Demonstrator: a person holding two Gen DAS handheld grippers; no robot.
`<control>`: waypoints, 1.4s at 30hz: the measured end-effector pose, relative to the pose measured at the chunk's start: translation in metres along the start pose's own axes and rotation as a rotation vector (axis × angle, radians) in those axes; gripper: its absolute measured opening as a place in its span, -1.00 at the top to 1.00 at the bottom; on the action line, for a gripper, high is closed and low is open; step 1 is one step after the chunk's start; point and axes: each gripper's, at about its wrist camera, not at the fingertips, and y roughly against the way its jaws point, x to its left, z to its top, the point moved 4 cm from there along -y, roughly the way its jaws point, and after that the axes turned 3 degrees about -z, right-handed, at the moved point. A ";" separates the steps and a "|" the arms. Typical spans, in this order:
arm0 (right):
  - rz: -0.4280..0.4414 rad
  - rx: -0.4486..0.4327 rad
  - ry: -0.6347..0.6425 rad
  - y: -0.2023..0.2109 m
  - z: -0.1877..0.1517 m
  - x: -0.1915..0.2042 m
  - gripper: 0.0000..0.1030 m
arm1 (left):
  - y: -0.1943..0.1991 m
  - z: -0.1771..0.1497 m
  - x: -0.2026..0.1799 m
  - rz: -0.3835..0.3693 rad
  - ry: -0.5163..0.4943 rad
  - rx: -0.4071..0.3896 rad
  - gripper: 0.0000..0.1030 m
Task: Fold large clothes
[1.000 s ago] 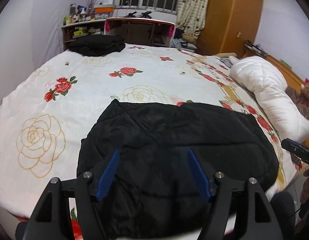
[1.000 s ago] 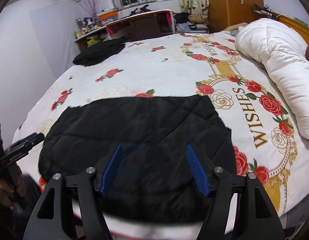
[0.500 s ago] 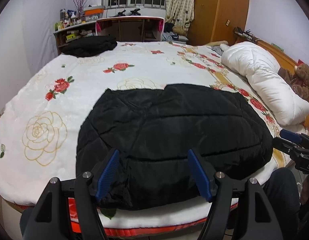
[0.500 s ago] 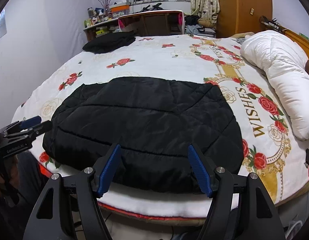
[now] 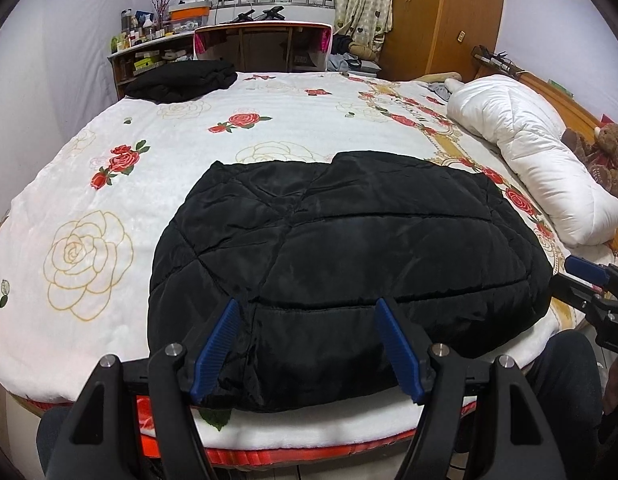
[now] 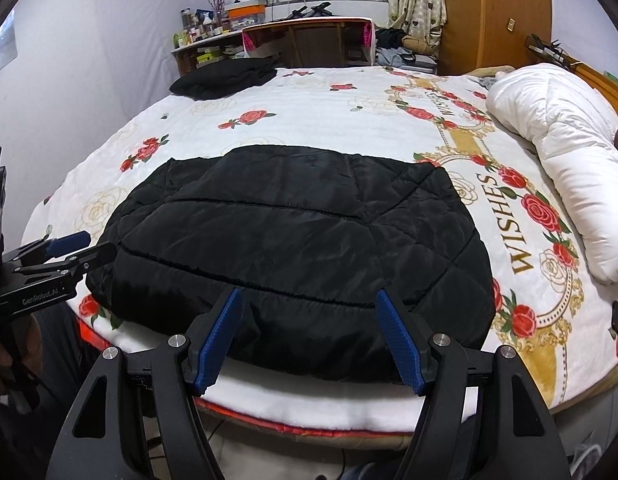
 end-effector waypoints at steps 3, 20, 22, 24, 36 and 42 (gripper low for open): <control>0.001 0.002 0.006 0.000 -0.001 0.003 -0.35 | 0.000 0.000 0.000 -0.001 -0.001 0.001 -0.41; 0.007 0.021 0.006 -0.003 -0.001 0.006 -0.35 | -0.003 -0.001 0.002 0.004 0.008 0.014 -0.41; 0.007 0.022 0.007 -0.004 -0.001 0.006 -0.35 | -0.004 -0.001 0.001 0.004 0.010 0.015 -0.41; 0.008 0.022 0.006 -0.004 -0.001 0.006 -0.35 | -0.004 -0.001 0.002 0.000 0.013 0.016 -0.41; 0.008 0.028 0.008 -0.006 -0.002 0.006 -0.35 | -0.006 -0.001 0.000 0.004 0.007 0.022 -0.41; 0.007 0.028 0.006 -0.006 -0.002 0.005 -0.35 | -0.004 -0.001 -0.003 -0.002 -0.001 0.019 -0.41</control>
